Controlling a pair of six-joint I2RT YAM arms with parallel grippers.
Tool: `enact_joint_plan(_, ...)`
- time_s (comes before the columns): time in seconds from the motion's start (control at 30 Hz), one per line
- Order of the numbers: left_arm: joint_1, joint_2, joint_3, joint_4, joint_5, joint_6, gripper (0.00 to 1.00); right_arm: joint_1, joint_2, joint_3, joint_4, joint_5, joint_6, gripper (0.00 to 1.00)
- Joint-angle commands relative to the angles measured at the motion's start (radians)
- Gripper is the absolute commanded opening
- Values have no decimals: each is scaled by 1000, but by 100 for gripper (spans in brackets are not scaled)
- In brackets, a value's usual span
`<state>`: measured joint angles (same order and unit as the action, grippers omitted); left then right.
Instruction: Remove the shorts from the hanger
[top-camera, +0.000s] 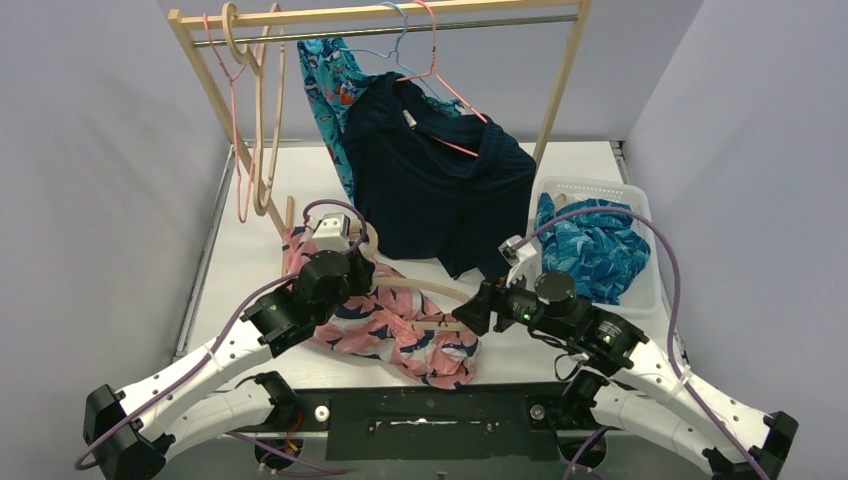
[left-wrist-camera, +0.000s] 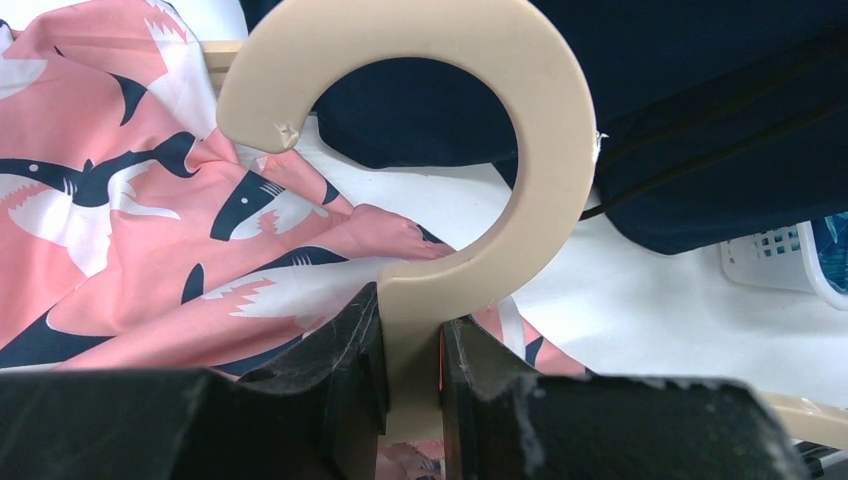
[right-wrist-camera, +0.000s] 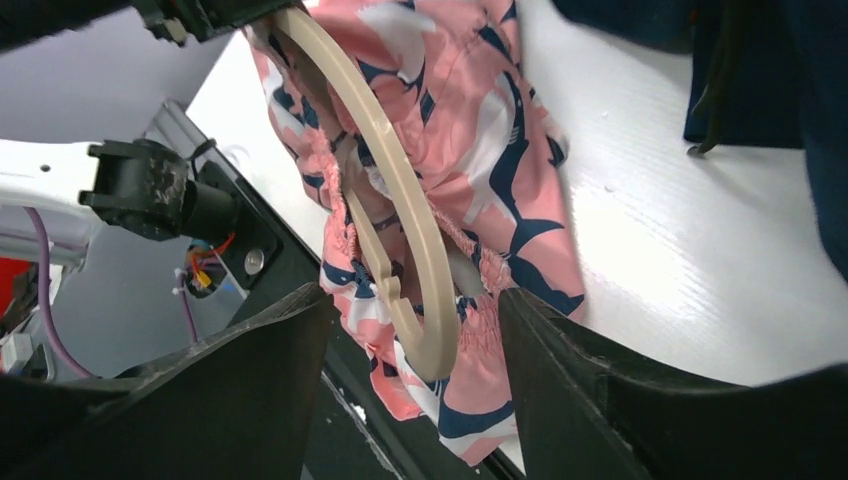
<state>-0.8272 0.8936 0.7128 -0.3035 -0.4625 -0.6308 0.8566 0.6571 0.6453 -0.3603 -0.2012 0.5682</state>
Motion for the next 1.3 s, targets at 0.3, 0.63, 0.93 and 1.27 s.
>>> enact_joint_plan(0.3, 10, -42, -14, 76, 42, 10, 0, -31, 67, 31, 105, -155, -25, 12)
enact_joint_plan(0.63, 19, -116, -40, -18, 34, -37, 53, -162, -35, 44, 53, -170, 29, 0)
enact_joint_plan(0.93, 22, -173, -116, -61, 32, -111, 60, -169, -109, 100, 10, -189, 38, 0)
enact_joint_plan(1.27, 58, -133, -160, -36, -5, -180, 60, -169, -154, 251, -129, -195, 1, 0)
